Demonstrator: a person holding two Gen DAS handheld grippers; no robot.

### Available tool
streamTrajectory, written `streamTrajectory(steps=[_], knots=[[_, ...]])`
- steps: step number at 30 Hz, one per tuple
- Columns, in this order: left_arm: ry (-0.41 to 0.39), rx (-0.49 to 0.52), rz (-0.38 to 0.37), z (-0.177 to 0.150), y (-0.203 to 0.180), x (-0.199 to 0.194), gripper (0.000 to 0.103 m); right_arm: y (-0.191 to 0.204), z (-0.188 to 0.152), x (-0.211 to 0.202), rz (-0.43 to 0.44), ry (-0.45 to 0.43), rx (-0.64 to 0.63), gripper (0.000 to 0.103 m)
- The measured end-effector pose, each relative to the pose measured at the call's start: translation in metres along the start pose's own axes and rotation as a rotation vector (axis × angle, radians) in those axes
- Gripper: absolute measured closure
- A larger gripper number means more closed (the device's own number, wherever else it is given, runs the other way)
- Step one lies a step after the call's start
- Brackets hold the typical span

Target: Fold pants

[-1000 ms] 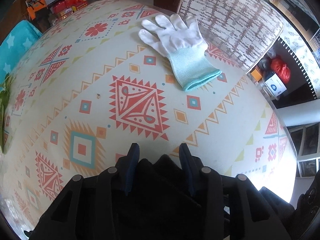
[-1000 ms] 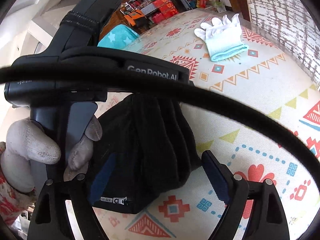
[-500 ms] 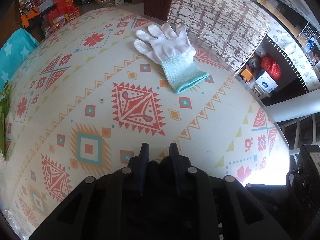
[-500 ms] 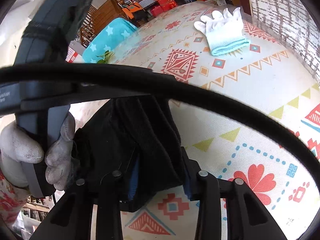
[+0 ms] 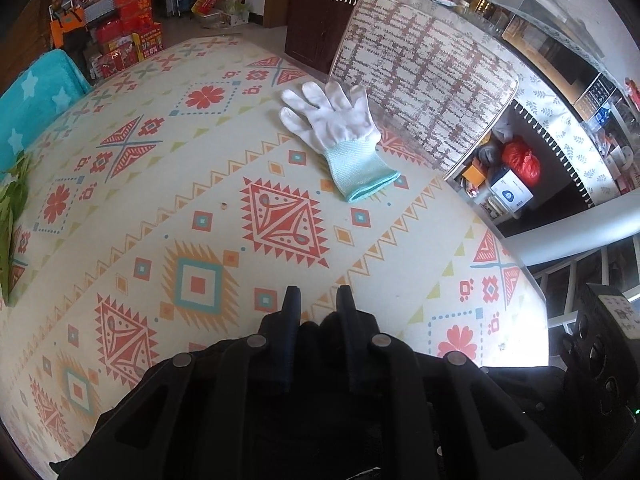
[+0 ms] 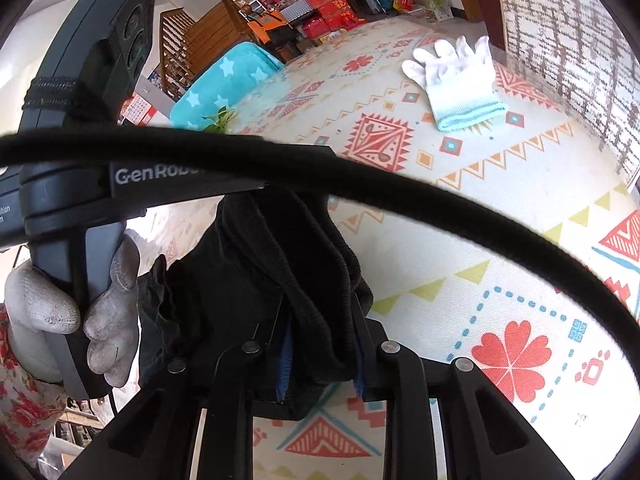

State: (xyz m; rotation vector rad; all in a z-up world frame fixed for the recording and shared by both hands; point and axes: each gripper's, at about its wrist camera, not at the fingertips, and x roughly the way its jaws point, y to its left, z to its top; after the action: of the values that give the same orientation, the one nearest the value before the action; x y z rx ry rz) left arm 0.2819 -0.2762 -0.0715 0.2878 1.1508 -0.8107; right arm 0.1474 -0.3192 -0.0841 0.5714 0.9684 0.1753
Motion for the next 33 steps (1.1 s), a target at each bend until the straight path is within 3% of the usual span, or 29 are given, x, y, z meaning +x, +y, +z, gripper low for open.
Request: streamTrajectory(steps=[14,33], knots=[[-0.095,-0.060,-0.071,-0.025,0.029,-0.055,0.086,0.044,-0.002,-0.015,-0.016,-0.019,-0.075,0.082],[-0.173,-0.207,-0.112,-0.091,0.118,-0.117,0.086,0.144,-0.014,0.002,0.005,-0.006,-0.199,0.082]])
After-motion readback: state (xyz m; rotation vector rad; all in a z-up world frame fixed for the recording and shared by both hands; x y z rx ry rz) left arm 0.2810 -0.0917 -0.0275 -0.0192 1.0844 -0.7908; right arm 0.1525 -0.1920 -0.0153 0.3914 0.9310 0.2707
